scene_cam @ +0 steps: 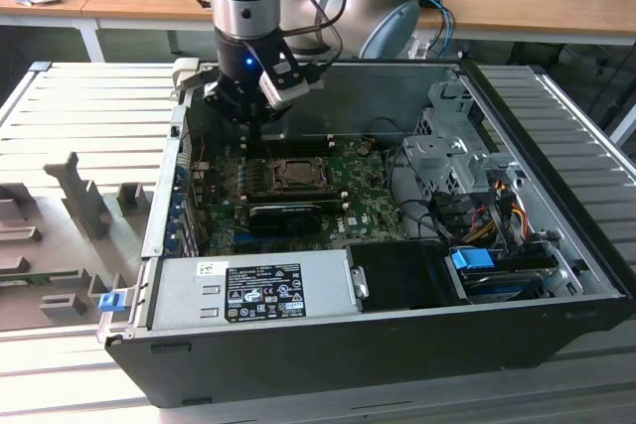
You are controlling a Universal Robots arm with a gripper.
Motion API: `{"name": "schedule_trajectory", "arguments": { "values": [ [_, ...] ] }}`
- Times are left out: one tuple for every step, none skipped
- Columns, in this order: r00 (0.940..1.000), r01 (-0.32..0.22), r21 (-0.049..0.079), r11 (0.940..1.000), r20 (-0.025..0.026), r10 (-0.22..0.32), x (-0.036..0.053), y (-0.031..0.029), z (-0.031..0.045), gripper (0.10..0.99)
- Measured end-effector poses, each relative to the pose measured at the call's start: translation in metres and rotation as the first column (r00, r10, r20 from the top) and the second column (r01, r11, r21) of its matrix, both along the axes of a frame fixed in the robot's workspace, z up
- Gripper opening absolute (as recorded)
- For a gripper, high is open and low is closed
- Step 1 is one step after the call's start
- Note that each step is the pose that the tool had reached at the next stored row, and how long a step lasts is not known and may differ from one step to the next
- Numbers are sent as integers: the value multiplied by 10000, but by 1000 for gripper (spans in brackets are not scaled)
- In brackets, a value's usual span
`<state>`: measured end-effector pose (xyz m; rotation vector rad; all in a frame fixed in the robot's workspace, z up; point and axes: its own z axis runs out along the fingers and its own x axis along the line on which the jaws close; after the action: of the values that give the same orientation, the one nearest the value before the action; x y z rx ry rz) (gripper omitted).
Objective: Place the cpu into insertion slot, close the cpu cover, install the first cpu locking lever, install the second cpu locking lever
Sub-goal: 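Install the first cpu locking lever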
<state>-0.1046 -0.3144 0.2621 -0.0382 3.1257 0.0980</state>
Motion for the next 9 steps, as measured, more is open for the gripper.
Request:
{"name": "schedule_trajectory", "arguments": {
  "values": [
    [10000, -24, 0, 10000, 1, 24, -22, 0, -1, 106],
    [10000, -44, 1, 10000, 1, 44, -36, 1, -3, 106],
    [10000, -70, 1, 10000, 2, 70, -50, 10, -6, 106],
    [10000, -86, 1, 10000, 1, 86, -54, 20, -9, 106],
    [10000, -97, 0, 10000, 1, 97, -55, 32, -12, 106],
    [9999, -112, 0, 9999, 0, 112, -56, 58, -16, 106],
    [9999, -121, -1, 9999, 0, 121, -57, 70, -17, 106],
    [9999, -130, 0, 9999, 1, 130, -57, 82, -19, 106],
    [9999, -143, 0, 9999, 1, 143, -58, 95, -20, 106]
  ]
}}
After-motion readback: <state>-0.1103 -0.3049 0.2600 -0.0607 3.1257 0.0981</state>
